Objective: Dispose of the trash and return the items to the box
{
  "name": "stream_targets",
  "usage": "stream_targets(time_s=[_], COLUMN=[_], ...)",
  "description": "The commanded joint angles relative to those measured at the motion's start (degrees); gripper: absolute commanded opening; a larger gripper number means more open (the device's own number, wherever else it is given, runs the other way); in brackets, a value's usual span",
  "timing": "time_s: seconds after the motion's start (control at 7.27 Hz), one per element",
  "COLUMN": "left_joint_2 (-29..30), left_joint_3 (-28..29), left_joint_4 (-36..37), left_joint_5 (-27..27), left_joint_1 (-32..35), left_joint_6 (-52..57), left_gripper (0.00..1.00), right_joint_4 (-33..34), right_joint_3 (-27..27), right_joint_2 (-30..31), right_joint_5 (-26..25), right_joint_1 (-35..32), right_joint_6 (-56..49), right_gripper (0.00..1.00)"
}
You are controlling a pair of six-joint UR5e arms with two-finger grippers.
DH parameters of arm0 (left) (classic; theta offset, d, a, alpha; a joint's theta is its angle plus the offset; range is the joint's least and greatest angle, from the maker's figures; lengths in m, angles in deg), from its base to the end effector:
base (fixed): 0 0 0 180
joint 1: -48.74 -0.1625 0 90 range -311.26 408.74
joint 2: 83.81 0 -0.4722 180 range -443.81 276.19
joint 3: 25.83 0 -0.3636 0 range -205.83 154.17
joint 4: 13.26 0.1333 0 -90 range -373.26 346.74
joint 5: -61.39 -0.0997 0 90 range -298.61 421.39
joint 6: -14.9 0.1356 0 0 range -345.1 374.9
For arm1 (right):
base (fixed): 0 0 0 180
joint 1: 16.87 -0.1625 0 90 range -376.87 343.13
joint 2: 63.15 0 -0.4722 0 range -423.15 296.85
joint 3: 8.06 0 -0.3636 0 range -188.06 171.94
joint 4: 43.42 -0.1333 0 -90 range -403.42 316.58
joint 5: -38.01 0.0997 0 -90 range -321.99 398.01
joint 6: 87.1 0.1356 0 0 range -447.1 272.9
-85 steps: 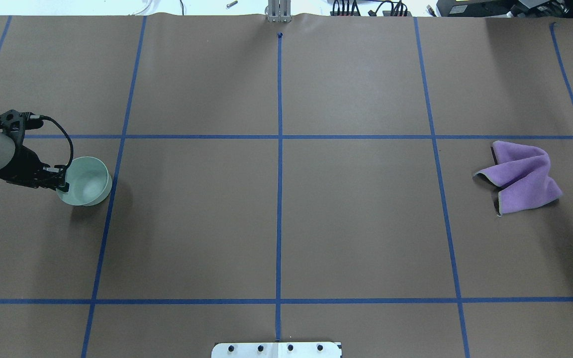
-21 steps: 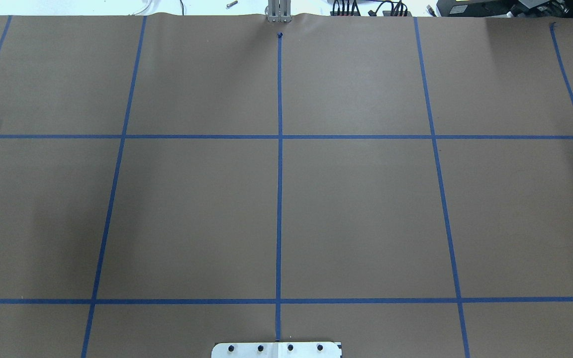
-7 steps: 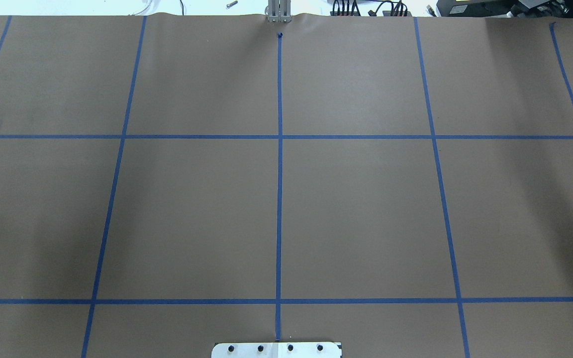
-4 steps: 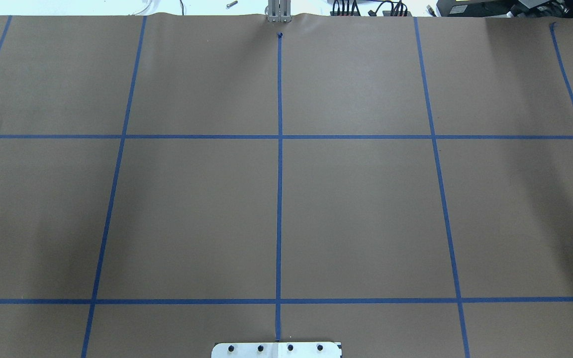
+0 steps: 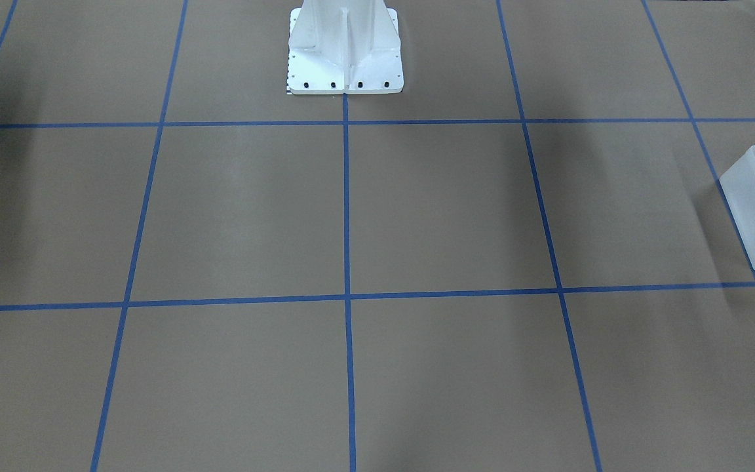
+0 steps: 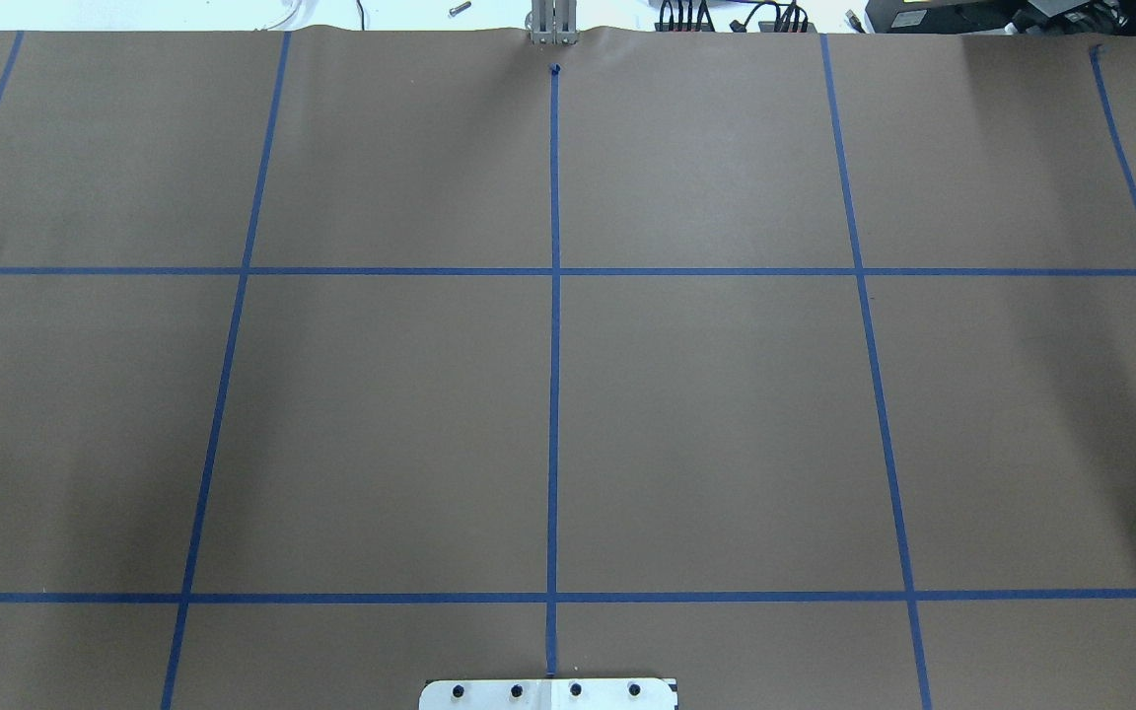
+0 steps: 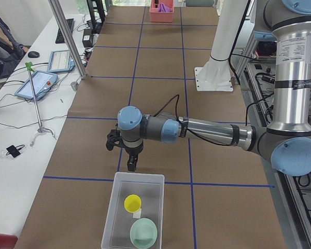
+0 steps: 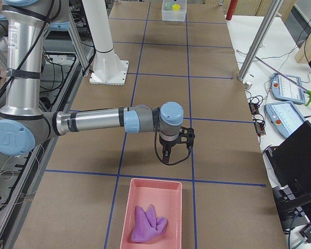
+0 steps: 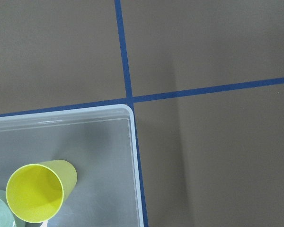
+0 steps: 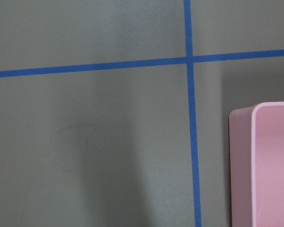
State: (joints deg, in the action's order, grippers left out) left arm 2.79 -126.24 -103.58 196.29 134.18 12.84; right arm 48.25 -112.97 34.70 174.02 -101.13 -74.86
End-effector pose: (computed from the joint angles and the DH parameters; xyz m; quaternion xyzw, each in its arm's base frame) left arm -0.0022 -0.4456 0.6720 0.0370 0.3839 0.0445 0.9216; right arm -0.0049 -0.4060 0.6700 -0.0183 -0.3923 0.0338 0.9190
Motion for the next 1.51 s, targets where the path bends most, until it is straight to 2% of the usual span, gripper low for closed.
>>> stream_targets(time_s=[0.0, 0.41, 1.38], left_joint_2=[0.1, 1.7, 1.9], left_joint_3=[0.6, 4.3, 3.6], left_joint_4=[0.3, -0.3, -0.3], left_joint_5=[0.1, 0.4, 0.5], left_joint_1=[0.8, 2.4, 2.8], left_joint_6=[-0.2, 0.1, 0.1], left_gripper=[0.98, 0.98, 0.98], right_joint_4=[-0.2, -0.1, -0.2], right_joint_3=[-0.1, 0.5, 0.1], right_joint_2=[1.5, 3.1, 4.0], right_joint_5=[-2.5, -2.6, -4.4], right_joint_1=[-0.6, -2.4, -2.4], right_joint_6=[-1.3, -7.4, -7.4], right_gripper=[1.00, 1.00, 1.00])
